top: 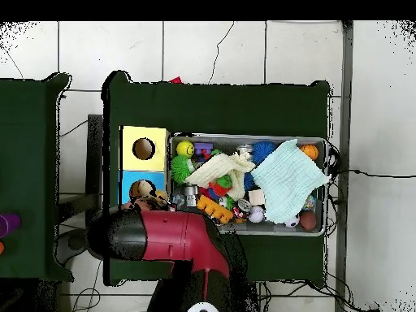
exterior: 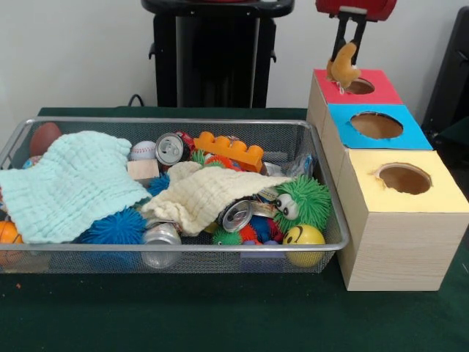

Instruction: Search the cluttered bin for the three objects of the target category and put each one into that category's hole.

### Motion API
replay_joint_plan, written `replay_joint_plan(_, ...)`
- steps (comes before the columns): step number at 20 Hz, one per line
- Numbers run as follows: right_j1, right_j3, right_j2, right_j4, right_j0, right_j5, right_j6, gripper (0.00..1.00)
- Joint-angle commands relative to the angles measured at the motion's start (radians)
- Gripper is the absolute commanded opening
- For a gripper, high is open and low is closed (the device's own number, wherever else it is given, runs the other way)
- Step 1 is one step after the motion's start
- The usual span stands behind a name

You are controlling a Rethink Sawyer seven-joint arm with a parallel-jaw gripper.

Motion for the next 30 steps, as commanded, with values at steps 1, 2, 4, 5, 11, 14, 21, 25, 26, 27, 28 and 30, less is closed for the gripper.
replay_joint_plan(1,0.019,0.136,0.026,0.057,-0.002,-0.006,0.224,0.0)
replay_joint_plan(2,0.016,0.138,0.023,0.059,0.004,-0.003,0.227,0.0)
replay_joint_plan(4,0.011,0.137,0.013,0.06,0.017,0.011,0.234,0.0)
replay_joint_plan(5,0.008,0.136,0.006,0.059,0.027,0.018,0.241,0.0)
replay_joint_plan(11,-0.021,0.134,-0.034,0.074,0.101,0.069,0.3,0.0)
replay_joint_plan(14,-0.021,0.139,-0.044,0.09,0.126,0.069,0.31,0.0)
replay_joint_plan(21,-0.012,0.141,-0.076,0.106,0.154,0.066,0.287,0.0)
replay_joint_plan(25,0.0,0.146,-0.074,0.111,0.144,0.051,0.265,0.0)
replay_joint_plan(26,0.006,0.149,-0.073,0.113,0.143,0.038,0.262,0.0)
replay_joint_plan(27,0.01,0.157,-0.067,0.118,0.138,0.025,0.259,0.0)
replay_joint_plan(28,0.013,0.161,-0.067,0.12,0.139,0.016,0.258,0.0)
replay_joint_plan(30,0.016,0.163,-0.074,0.119,0.145,0.008,0.261,0.0)
